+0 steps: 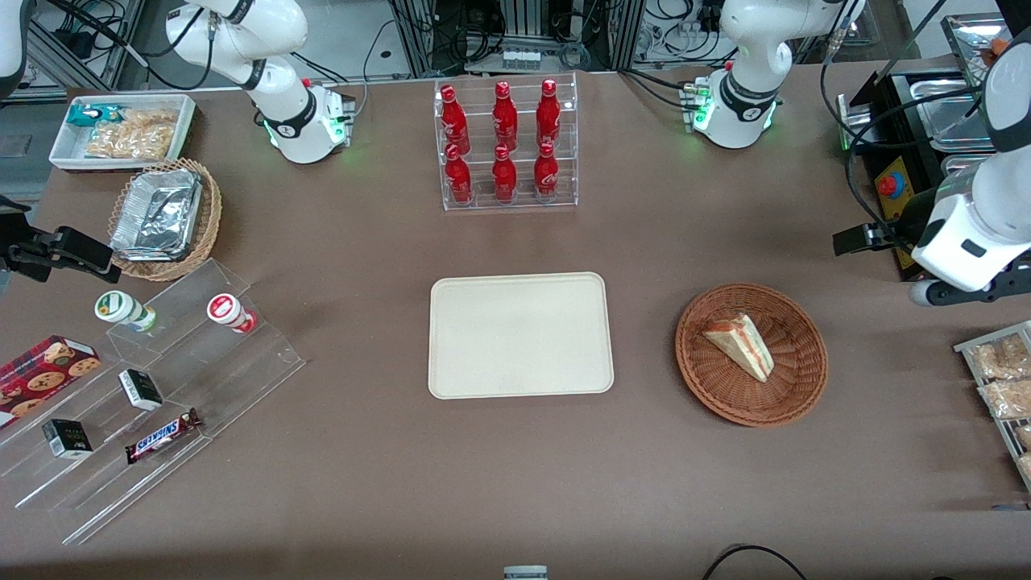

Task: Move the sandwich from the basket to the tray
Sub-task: 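Move the left gripper down over the wrapped sandwich in the wicker basket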

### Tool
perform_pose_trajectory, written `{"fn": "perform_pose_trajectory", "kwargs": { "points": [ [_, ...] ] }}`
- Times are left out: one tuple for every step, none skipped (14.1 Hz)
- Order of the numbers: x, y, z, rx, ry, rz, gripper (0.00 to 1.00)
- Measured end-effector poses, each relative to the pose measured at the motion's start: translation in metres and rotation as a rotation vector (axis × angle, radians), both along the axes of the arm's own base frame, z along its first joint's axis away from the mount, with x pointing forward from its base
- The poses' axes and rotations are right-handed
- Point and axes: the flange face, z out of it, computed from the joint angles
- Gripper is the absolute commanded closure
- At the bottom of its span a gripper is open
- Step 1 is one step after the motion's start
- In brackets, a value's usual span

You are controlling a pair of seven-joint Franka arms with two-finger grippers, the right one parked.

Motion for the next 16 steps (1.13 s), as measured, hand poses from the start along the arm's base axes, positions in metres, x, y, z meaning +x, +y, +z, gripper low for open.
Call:
{"fn": "perform_pose_trajectory", "kwargs": {
  "points": [
    [0.002, 0.001, -0.009, -0.001, 0.020, 0.001, 0.00],
    [0.005, 0.002, -0.020, -0.002, 0.043, 0.003, 0.00],
    [0.008, 0.003, -0.032, -0.003, 0.064, 0.004, 0.00],
    [0.012, 0.004, -0.045, -0.005, 0.086, 0.005, 0.00],
    [0.017, 0.005, -0.059, -0.006, 0.103, 0.009, 0.00],
    [0.023, 0.006, -0.079, -0.004, 0.110, 0.027, 0.00],
    [0.028, 0.006, -0.103, 0.003, 0.102, 0.063, 0.00],
    [0.033, 0.004, -0.132, 0.019, 0.083, 0.127, 0.00],
    [0.033, 0.002, -0.162, 0.038, 0.068, 0.201, 0.00],
    [0.031, -0.002, -0.189, 0.056, 0.059, 0.268, 0.00],
    [0.028, -0.006, -0.213, 0.070, 0.057, 0.323, 0.00],
    [0.024, -0.009, -0.231, 0.078, 0.059, 0.368, 0.00],
    [0.021, -0.011, -0.245, 0.075, 0.063, 0.412, 0.00],
    [0.020, -0.013, -0.254, 0.066, 0.064, 0.454, 0.00],
    [0.019, -0.014, -0.260, 0.060, 0.058, 0.489, 0.00],
    [0.019, -0.015, -0.265, 0.059, 0.047, 0.524, 0.00]
  ]
}}
